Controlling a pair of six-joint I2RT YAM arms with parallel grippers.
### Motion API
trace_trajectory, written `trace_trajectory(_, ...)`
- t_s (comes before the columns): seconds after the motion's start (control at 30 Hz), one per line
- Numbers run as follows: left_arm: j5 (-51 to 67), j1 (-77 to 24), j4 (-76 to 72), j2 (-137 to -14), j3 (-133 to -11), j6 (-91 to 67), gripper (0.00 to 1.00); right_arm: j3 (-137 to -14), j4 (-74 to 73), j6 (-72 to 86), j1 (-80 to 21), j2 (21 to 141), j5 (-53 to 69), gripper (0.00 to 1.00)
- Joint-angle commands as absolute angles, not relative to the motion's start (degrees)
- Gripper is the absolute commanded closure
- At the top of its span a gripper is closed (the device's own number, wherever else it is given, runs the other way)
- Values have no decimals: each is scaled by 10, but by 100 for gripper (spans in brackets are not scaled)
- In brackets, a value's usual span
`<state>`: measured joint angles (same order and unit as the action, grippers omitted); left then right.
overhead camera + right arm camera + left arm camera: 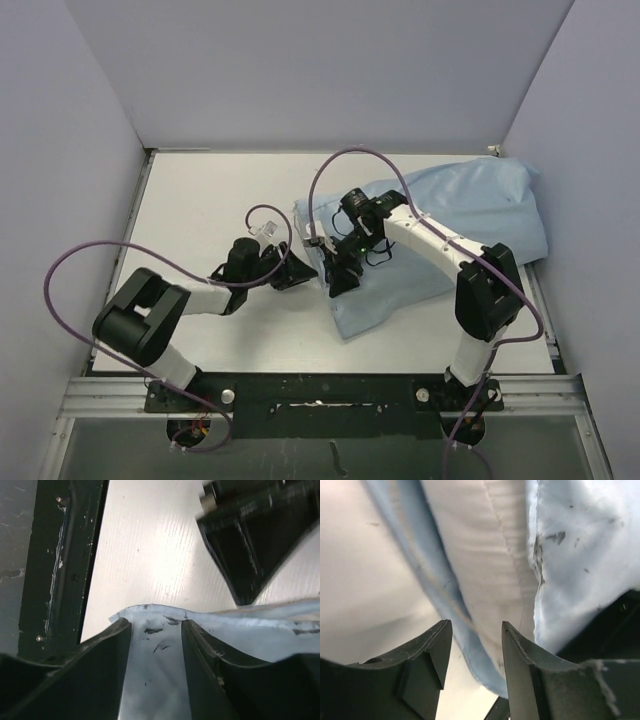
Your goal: Put the pillow into the pillowcase
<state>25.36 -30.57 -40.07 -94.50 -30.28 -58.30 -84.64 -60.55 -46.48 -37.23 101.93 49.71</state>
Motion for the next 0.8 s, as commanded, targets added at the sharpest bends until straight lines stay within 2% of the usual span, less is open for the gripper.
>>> trace_trajectory(0.0, 256, -269, -243, -802, -282, -527, 53, -849, -646, -536, -349, 964, 547, 43)
trace_trajectory(0.07, 251, -251, -171, -732, -267, -501, 47, -872, -727, -624, -324, 943, 618, 29)
trace_trajectory(0.13, 233, -239, -108, -659, -262, -480, 38, -908, -822, -716, -297, 936, 667, 20)
trace_trajectory(0.27, 187, -237, -115, -552, -238, -500, 11, -960, -854, -711, -215, 934, 697, 17)
trace_trajectory(0.33, 175, -237, -187, -562, -221, -537, 5, -965, -789, -625, -169, 941, 682, 17)
trace_trajectory(0.43, 185, -242, -284, -652, -235, -568, 3, -960, -701, -505, -124, 946, 607, 18)
trace_trajectory(0.63, 176, -281, -361, -846, -350, -553, 3, -929, -562, -432, -130, 926, 408, 14)
trace_trajectory(0.67, 184, -279, -372, -875, -369, -557, 8, -921, -539, -432, -138, 927, 373, 13)
trace_trajectory(0.73, 210, -269, -383, -921, -402, -565, 28, -908, -510, -447, -163, 940, 316, 14)
trace_trajectory(0.77, 223, -265, -384, -940, -418, -572, 33, -908, -507, -454, -176, 951, 293, 15)
